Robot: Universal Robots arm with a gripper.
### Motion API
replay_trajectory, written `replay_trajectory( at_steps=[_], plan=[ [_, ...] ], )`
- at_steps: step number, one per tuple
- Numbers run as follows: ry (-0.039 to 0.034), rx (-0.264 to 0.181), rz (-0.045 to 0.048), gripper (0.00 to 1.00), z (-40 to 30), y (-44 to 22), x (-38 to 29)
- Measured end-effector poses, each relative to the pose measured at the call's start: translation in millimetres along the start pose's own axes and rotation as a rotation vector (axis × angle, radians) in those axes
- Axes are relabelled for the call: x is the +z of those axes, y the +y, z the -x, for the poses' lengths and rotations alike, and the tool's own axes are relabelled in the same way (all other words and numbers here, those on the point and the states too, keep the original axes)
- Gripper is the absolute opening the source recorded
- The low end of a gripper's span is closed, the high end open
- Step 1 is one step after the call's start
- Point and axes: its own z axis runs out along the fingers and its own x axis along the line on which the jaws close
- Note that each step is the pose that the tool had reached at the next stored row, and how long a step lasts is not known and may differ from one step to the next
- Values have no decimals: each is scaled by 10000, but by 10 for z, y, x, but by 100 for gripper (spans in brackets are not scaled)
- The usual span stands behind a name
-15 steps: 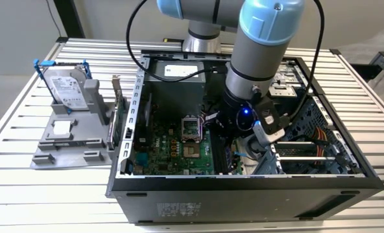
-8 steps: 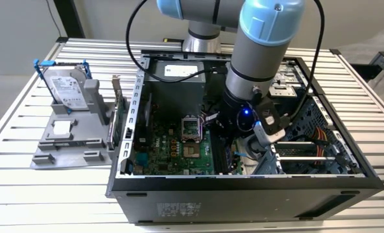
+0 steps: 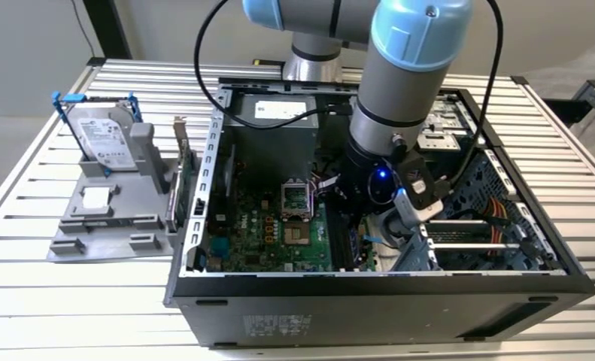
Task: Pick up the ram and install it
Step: 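Insert the ram into the slot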
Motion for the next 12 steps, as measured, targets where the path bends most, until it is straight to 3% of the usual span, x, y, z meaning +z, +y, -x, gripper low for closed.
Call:
replay_trajectory(
  at_steps=[12],
  plan=[
    [1, -8, 0, 0, 0, 0, 0]
  ],
)
